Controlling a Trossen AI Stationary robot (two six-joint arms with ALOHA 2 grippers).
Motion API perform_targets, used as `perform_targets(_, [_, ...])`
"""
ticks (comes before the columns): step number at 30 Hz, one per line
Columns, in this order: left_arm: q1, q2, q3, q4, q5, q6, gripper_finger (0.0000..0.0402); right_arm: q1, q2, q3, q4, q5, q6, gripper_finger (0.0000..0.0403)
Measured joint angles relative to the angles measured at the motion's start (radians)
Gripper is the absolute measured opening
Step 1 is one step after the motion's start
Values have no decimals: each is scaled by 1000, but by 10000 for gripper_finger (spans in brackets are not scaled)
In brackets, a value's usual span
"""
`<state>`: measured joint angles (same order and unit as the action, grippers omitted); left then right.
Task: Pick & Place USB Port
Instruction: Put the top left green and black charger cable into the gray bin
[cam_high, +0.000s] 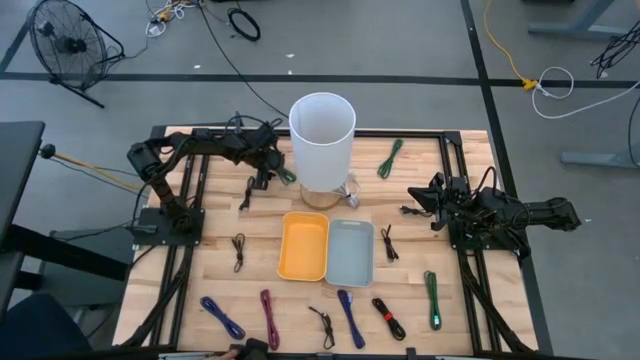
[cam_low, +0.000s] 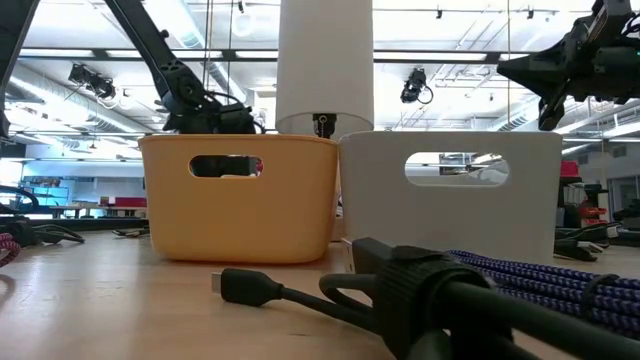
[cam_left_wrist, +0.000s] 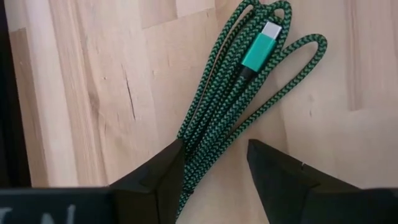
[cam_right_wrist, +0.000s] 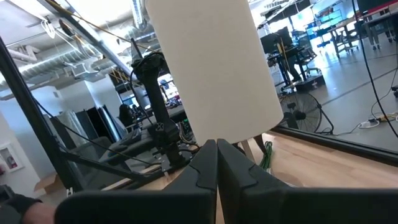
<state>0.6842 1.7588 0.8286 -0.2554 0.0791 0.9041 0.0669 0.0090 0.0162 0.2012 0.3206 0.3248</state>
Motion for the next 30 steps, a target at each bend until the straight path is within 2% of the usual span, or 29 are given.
perform_targets(3, [-8, 0, 1, -16, -16, 20, 142, 0, 0, 0, 0, 0, 0, 5])
perform_targets(8, [-36, -1, 2, -44, -60, 95, 23, 0, 0, 0, 0, 1, 0, 5])
perform_targets(13, [-34, -19, -1, -39, -27, -13, 9, 0, 0, 0, 0, 1, 0, 5])
perform_targets(18, [-35, -92, -10, -90, -11, -86, 4, 0, 0, 0, 0, 2, 0, 5])
perform_targets(25, [-39, -274, -8, -221, -6, -208, 2, 0, 0, 0, -3, 4, -7, 5])
perform_targets(30, [-39, -445, -7, -219, -30, -308, 1, 0, 0, 0, -13, 4, -18, 4])
